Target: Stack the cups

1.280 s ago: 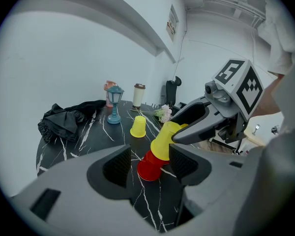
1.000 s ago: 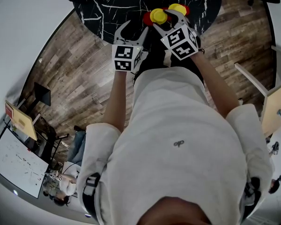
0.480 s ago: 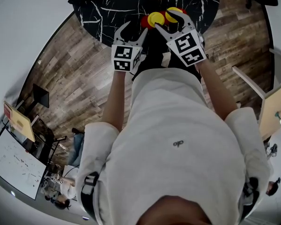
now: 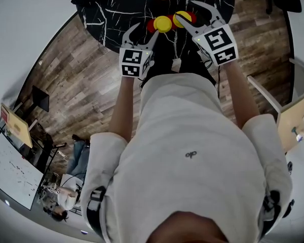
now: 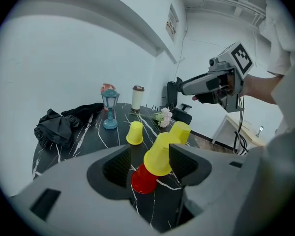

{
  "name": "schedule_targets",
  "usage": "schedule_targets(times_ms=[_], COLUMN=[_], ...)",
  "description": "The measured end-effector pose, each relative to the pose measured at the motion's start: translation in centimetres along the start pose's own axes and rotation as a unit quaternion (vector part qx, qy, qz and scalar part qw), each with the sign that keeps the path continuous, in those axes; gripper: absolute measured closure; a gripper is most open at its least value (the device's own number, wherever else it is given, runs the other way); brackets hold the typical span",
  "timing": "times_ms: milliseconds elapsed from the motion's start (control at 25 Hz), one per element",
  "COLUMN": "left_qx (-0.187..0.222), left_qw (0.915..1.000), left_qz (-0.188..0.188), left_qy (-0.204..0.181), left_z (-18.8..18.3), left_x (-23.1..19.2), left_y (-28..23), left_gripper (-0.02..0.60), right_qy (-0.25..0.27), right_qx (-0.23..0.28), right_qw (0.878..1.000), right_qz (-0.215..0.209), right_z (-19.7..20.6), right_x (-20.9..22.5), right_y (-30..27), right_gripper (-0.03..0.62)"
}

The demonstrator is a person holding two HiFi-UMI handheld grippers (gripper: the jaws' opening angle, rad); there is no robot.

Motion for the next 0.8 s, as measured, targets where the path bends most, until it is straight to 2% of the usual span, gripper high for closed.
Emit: schedule_targets(times_ms=[280,520,800], left_qx=[-0.001,-0.003,-0.008], left_qw=[0.9989,0.9955,0.9898], left_qz=[-0.042,-0.084,-0.123], left_qy=[0.023,0.043,0.071], left_z=[-0.6,-1.2,-1.7], left_x=[1.1,2.2,3.7], left_y=[0.4,0.8,1.0], left_gripper=[0.337,0.337,0.337], right_qy=[0.028,0.07,0.12], right_qx=[-0.019,-0.051,-0.077], right_qw=[0.999,0.994,0.982], right_qz=[-0.018,-0.067,-0.126], right_z=[0.2,1.2,2.2], right_x=[4.4,6.3,7.7], right_y=[-1.7,-5.4,-9.3], right_gripper=[0.361,0.361,0.361])
Point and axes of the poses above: the fingertips, and each gripper's own axes: y backward along the fingers, x to its right, z out of its underside, the point moved 9 cm from there along y, backward along the fingers, and after that the axes turned 1 degree about -z, right-handed, at the moved point
